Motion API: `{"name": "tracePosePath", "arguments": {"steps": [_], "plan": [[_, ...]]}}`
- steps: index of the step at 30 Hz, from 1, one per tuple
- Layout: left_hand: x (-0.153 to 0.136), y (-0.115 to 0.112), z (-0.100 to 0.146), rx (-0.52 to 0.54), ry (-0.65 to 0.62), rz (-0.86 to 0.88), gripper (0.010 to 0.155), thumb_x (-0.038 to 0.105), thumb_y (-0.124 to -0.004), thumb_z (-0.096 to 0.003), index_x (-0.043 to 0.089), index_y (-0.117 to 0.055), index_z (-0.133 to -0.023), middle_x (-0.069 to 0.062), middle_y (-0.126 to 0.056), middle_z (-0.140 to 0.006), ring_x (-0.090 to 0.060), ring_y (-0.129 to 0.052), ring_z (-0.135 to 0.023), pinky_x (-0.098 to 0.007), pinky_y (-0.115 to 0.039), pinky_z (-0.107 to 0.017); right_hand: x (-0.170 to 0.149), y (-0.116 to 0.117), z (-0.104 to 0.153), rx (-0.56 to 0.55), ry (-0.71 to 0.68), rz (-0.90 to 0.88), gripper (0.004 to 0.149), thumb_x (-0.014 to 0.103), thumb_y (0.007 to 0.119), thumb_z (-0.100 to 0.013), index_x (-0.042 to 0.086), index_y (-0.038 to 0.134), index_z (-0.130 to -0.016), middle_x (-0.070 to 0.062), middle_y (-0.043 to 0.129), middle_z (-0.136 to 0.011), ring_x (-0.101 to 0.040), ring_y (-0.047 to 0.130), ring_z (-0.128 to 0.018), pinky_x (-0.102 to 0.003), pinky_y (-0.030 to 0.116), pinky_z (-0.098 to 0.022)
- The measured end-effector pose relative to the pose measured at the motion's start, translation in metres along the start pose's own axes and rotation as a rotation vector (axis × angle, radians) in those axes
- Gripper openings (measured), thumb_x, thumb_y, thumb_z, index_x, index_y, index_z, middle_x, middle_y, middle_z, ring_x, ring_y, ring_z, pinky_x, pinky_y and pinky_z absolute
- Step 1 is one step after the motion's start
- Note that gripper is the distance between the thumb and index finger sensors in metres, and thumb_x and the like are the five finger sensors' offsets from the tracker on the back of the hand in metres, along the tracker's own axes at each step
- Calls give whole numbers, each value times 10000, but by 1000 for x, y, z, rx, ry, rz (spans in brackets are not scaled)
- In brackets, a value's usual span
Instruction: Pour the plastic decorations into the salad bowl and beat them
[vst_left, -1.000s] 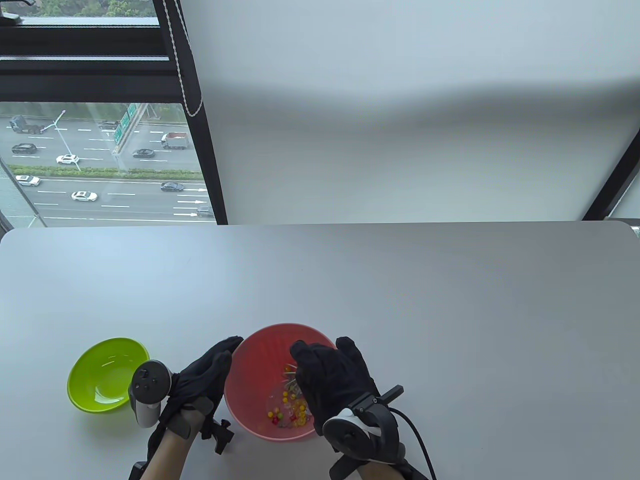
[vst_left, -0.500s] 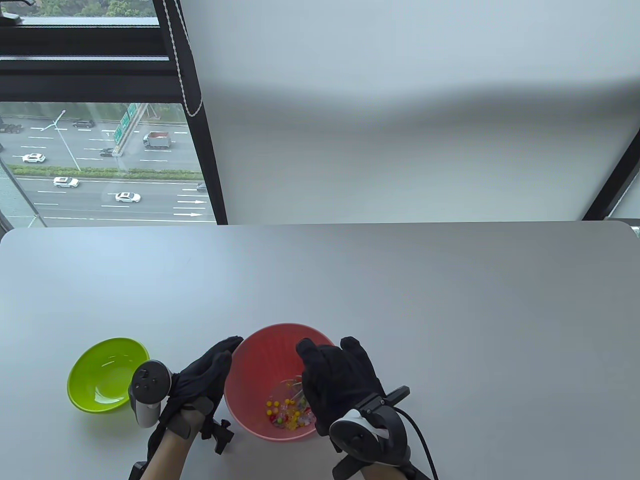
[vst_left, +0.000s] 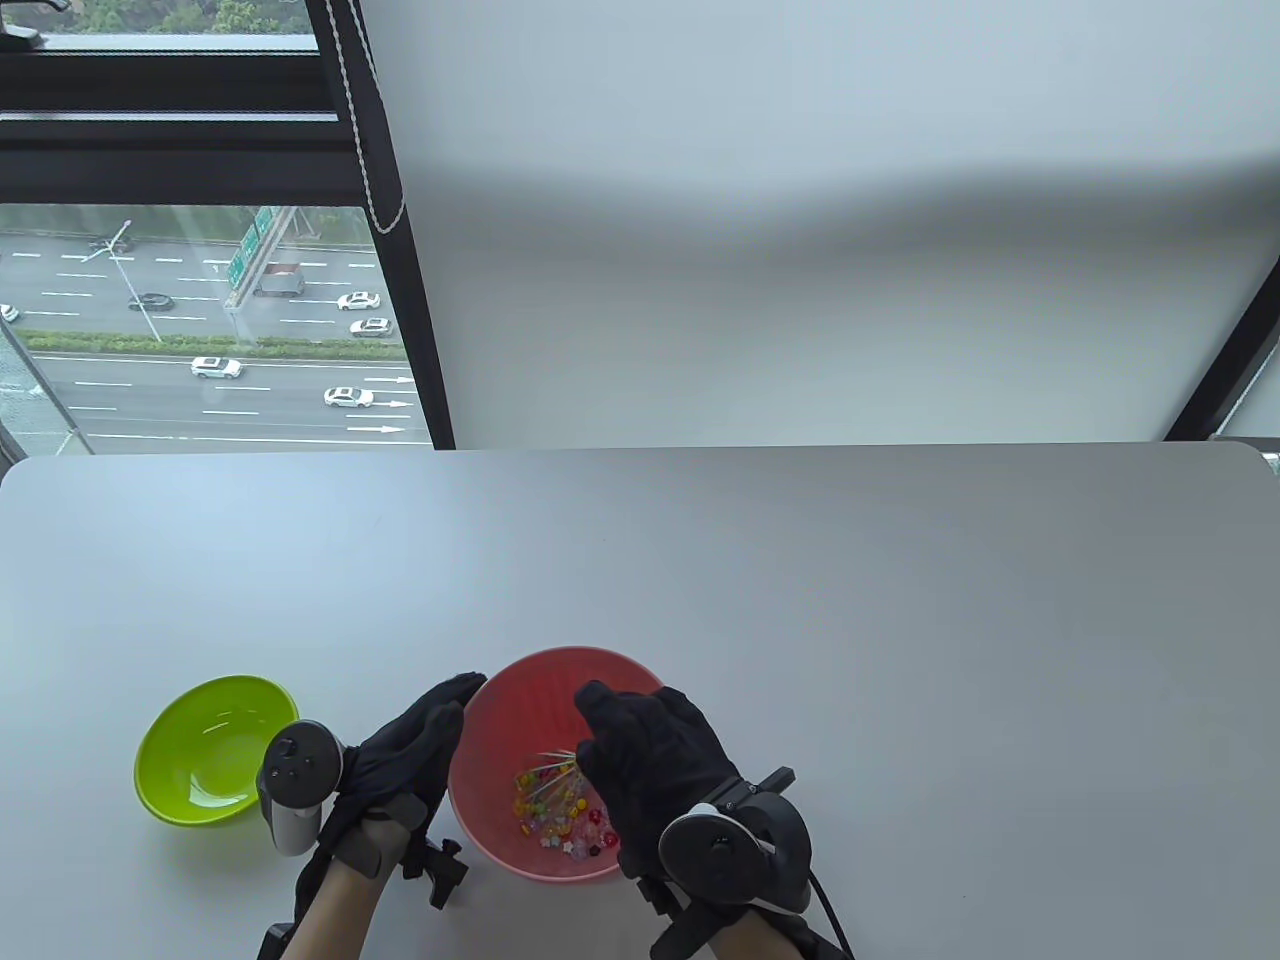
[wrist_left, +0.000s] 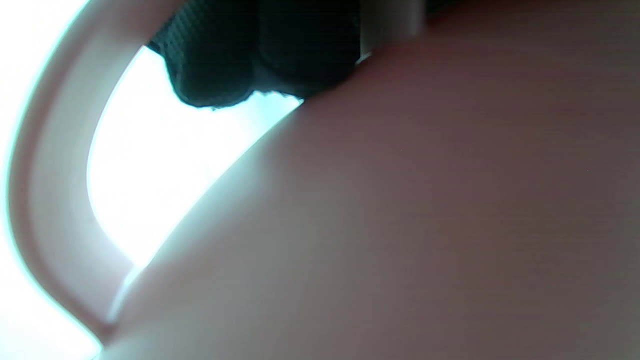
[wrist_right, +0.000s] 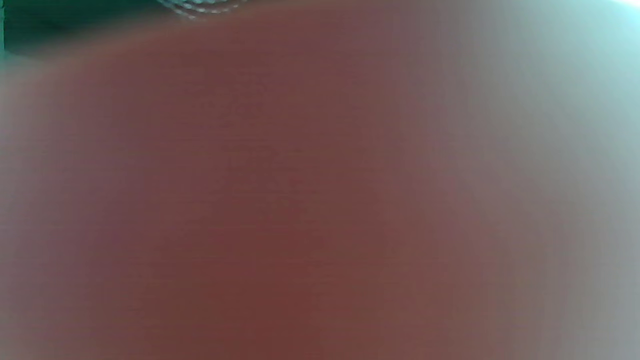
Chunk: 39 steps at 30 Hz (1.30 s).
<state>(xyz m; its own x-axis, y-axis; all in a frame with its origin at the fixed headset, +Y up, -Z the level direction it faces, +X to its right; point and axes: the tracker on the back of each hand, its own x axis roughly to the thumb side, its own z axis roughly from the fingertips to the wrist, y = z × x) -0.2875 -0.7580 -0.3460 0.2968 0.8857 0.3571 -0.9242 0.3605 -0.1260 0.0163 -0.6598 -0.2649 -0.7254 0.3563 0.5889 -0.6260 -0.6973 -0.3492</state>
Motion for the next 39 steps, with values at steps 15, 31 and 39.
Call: {"name": "tracePosePath", "arguments": {"steps": [15,31,39], "plan": [[0,0,0,0,0,0,608,564,-559,-565,177,-730,-1001,-34,-902,-567,-311,-897,-597,-584,-624,-687,0,-7,1,-53,-45,189,544,448,695,-601,309,486,-1083,55,729,-942,-181,956,-634,-491,615,-743],[0,0,0,-1,0,-1,608,564,-558,-565,176,-729,-1002,-34,-901,-567,-311,-897,-597,-584,-624,-687,-7,-21,0,-122,-7,166,526,460,683,-595,302,522,-1070,65,796,-846,-165,957,-499,-478,649,-716],[0,0,1,0,0,-1,608,564,-557,-565,178,-730,-1001,-33,-901,-567,-311,-897,-597,-583,-623,-688,-9,-10,-1,-43,42,-46,517,466,687,-596,293,551,-1064,58,810,-846,-164,973,-485,-475,666,-706]]}}
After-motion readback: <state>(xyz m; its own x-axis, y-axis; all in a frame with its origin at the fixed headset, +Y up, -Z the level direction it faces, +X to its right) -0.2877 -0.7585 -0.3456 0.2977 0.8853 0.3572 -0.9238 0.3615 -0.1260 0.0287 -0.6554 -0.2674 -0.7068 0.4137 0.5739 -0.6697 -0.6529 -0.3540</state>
